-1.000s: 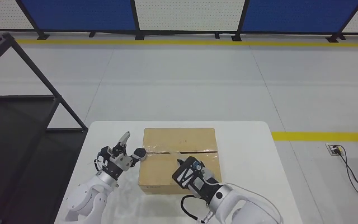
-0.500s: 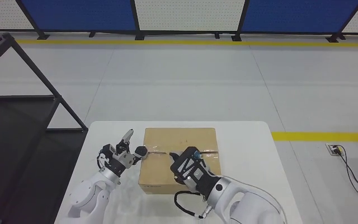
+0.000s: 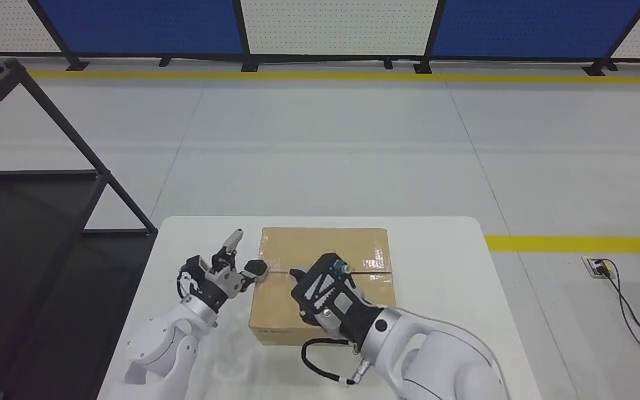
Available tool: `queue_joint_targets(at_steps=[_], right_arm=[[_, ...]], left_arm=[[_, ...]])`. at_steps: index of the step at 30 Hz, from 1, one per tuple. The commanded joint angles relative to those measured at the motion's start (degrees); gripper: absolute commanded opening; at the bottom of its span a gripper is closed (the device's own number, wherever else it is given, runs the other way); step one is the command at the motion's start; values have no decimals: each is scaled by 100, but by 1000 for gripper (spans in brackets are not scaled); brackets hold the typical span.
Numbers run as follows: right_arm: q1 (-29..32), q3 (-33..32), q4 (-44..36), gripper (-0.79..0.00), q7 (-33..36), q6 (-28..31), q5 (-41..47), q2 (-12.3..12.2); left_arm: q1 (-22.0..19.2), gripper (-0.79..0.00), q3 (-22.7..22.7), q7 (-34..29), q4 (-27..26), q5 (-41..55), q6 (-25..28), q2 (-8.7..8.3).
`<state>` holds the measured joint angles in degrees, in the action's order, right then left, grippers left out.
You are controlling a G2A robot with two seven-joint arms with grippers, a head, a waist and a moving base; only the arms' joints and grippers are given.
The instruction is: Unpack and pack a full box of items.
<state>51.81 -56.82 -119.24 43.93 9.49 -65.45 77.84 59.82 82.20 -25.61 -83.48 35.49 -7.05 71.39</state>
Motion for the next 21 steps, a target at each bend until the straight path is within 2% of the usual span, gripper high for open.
queue_joint_targets(at_steps=[1, 2, 4, 5, 10, 21], right_arm=[[-23, 8, 6, -785, 11, 6, 23, 4], [-23, 8, 6, -785, 11, 6, 23, 4], [-23, 8, 6, -785, 11, 6, 23, 4], [-23, 8, 6, -785, 11, 6, 23, 4], [-23, 8, 6, -785, 11, 6, 23, 4], [-23, 8, 6, -785, 11, 6, 23, 4]], left_arm=[[-9, -317, -5, 10, 1, -12, -2, -1], [-12, -326, -9, 9, -2, -17, -6, -1], [-16, -292, -1, 11, -16, -16, -13, -4], [-12, -237, 7, 13, -28, -13, -9, -5], [18, -86, 66, 1, -90, 23, -1, -16], [-72, -99, -65, -62, -78, -128, -118, -20]])
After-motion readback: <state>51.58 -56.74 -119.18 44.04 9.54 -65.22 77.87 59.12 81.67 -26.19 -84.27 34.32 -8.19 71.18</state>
